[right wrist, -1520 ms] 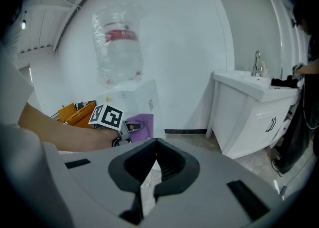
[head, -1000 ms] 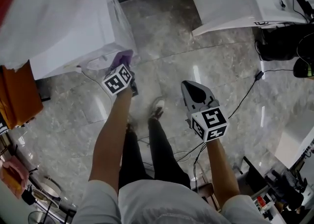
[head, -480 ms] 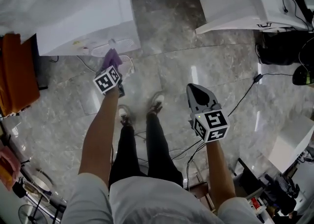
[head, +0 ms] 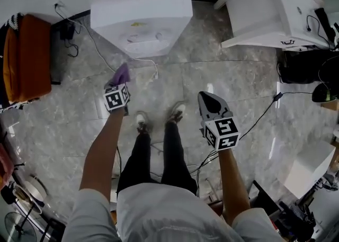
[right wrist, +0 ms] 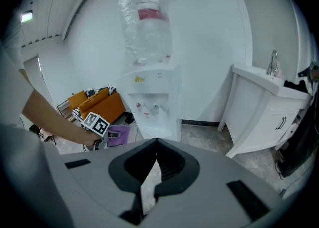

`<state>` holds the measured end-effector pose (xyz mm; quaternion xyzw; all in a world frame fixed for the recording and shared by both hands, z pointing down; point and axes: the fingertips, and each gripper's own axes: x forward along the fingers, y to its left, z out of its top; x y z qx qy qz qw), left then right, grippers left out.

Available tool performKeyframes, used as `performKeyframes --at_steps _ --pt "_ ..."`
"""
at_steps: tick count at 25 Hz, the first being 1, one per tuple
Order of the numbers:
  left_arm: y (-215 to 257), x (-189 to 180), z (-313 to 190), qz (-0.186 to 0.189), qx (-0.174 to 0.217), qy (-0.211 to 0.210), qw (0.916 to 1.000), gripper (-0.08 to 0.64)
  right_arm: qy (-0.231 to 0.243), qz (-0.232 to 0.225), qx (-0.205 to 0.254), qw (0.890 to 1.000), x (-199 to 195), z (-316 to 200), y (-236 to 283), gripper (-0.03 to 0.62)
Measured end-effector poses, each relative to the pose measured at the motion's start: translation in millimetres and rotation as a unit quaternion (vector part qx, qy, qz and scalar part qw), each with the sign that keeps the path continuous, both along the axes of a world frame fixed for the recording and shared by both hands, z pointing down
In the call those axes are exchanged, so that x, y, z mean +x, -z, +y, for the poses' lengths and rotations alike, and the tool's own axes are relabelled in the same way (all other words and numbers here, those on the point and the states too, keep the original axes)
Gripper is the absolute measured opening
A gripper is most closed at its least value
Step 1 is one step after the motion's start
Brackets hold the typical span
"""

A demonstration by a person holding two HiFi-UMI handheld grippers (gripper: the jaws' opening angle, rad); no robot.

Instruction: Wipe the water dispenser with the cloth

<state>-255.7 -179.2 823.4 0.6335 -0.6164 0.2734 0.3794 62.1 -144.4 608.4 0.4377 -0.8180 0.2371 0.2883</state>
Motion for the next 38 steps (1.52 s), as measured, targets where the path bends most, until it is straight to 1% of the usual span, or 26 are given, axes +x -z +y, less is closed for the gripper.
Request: performKeyframes --at_steps 4,7,9,11,14,17,19,22,25,30,33,38 --pt "51 -5 8 0.007 0.047 -0.026 0.9985 0.08 0.0 -0.002 0.024 1.0 -34 -3 33 0.014" --pt "99 3 14 0.014 0.093 -0.057 0.9939 0.08 0.003 0.002 0.046 0.999 -60 -4 61 0.014" --pt "137 10 17 0.015 0.128 -0.086 0.9879 0.08 0.008 0.01 0.066 0.998 -75 -4 81 0.014" --pt "178 16 20 0.018 0.162 -0.115 0.9799 0.08 0.006 0.015 0.085 0.996 -86 -3 101 0.014" --pt "233 17 22 0.02 0.209 -0.143 0.9673 0.08 -0.003 0.02 0.107 0.994 -96 -1 130 0.014" --pt "281 13 23 0.01 0.25 -0.176 0.952 0.08 -0.002 0.029 0.129 0.991 -109 2 158 0.014" --pt "314 12 23 0.005 0.276 -0.203 0.9394 0.08 0.006 0.032 0.147 0.989 -117 4 181 0.014" --pt "366 7 24 0.008 0.313 -0.227 0.9221 0.08 0.014 0.026 0.179 0.983 -127 6 218 0.014" --pt "418 -3 24 0.0 0.349 -0.239 0.9063 0.08 0.016 0.012 0.202 0.979 -137 8 253 0.014" --pt "501 -17 27 -0.024 0.414 -0.239 0.878 0.08 0.027 0.011 0.25 0.968 -151 9 313 0.014" --pt "540 -17 40 -0.035 0.44 -0.246 0.8627 0.08 0.04 0.01 0.278 0.96 -159 16 346 0.014" --pt "593 -7 60 -0.071 0.473 -0.273 0.8349 0.08 0.054 0.026 0.325 0.944 -167 27 390 0.014"
